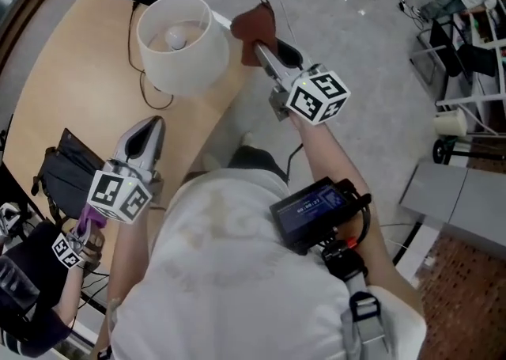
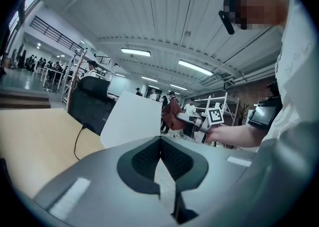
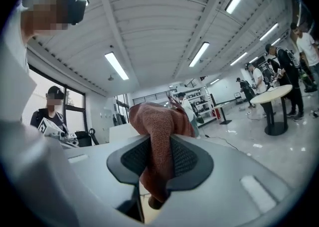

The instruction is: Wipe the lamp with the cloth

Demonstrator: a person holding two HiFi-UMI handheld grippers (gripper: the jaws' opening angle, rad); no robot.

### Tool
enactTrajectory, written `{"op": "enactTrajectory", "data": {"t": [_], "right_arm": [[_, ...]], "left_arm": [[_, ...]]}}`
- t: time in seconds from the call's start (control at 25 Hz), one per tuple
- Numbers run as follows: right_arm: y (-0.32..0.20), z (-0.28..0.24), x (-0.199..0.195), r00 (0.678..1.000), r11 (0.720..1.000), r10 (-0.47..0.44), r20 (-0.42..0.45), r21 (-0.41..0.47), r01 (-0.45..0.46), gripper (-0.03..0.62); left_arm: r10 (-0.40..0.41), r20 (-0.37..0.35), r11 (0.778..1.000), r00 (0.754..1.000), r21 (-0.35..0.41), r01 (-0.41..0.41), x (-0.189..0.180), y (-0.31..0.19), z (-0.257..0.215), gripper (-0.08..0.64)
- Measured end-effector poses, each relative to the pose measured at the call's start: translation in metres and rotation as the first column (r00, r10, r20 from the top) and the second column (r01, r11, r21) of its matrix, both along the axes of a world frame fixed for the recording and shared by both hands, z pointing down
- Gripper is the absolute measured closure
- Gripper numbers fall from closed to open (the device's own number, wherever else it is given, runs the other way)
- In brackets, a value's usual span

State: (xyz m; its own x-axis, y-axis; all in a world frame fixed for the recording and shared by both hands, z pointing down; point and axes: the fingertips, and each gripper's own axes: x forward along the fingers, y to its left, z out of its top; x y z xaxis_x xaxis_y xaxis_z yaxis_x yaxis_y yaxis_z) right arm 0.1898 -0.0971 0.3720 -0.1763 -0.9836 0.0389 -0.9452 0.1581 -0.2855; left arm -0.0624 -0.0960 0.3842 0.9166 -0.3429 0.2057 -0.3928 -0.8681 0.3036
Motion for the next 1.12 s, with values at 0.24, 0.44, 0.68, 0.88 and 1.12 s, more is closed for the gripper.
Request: {"op": "enactTrajectory", "data": {"t": [0.24, 0.44, 0.68, 0.88, 1.12], "right_arm": [[-0.044, -0.051, -0.034, 0.983, 0.975, -0.181, 0.017, 0.134, 0.177, 0.476], [-0.063, -0.025, -0.032, 0.979, 0.979, -0.202, 0.026, 0.042, 0.201, 0.476], [-0.066, 0.043, -0.026, 0.964, 0.962, -0.245, 0.103, -0.100, 0.255, 0.477], [-0.048, 0.092, -0.016, 0.954, 0.935, -0.272, 0.130, -0.199, 0.294, 0.477], [-0.042, 0.136, 0.001, 0.959, 0.902, -0.274, 0.078, -0.326, 0.284, 0.476]], "left_arm": [[-0.022, 0.026, 1.000, 0.999, -0.014, 0.022, 0.018, -0.012, 0.005, 0.558], [-0.068, 0.025, 0.998, 0.997, -0.005, 0.068, 0.033, -0.015, -0.007, 0.558], [-0.105, 0.031, 0.995, 0.994, 0.004, 0.104, 0.050, -0.028, -0.009, 0.558], [-0.128, 0.055, 0.992, 0.990, -0.007, 0.129, 0.060, -0.025, -0.006, 0.558], [-0.165, 0.051, 0.986, 0.985, 0.013, 0.165, 0.056, -0.030, -0.010, 0.558]]}}
